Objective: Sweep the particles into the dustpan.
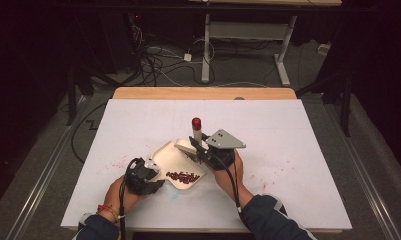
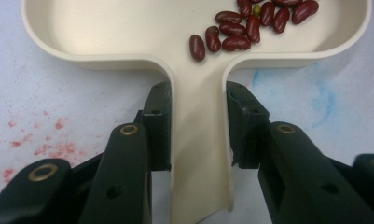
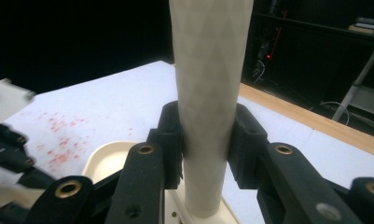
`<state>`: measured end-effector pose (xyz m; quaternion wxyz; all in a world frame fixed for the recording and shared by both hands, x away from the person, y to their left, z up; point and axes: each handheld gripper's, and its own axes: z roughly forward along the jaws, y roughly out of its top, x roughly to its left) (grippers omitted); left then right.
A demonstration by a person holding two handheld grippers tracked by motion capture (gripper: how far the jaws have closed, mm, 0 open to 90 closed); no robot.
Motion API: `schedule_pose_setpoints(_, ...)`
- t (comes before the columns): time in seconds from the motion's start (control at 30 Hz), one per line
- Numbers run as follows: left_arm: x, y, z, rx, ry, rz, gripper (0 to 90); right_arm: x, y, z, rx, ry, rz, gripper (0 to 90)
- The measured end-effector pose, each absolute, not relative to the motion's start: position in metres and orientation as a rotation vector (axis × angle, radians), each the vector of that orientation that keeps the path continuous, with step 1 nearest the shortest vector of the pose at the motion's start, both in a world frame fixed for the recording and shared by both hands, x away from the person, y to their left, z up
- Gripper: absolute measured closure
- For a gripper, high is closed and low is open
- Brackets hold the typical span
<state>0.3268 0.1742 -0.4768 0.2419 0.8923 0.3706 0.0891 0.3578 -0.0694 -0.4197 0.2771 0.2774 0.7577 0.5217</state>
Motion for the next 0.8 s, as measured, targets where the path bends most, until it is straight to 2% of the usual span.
schedule_pose_setpoints(0.4, 0.324, 0.173, -0.476, 2.441, 1.021, 0.251, 63.2, 0.338, -0.065, -0.41, 0.657, 2.057, 1.447, 70.7)
schedule_pose_setpoints(0.8, 0.309, 0.178, -0.475, 2.472, 0.996, 0.229, 63.2, 0.333, -0.122, -0.385, 0.669, 2.001, 1.427, 70.7)
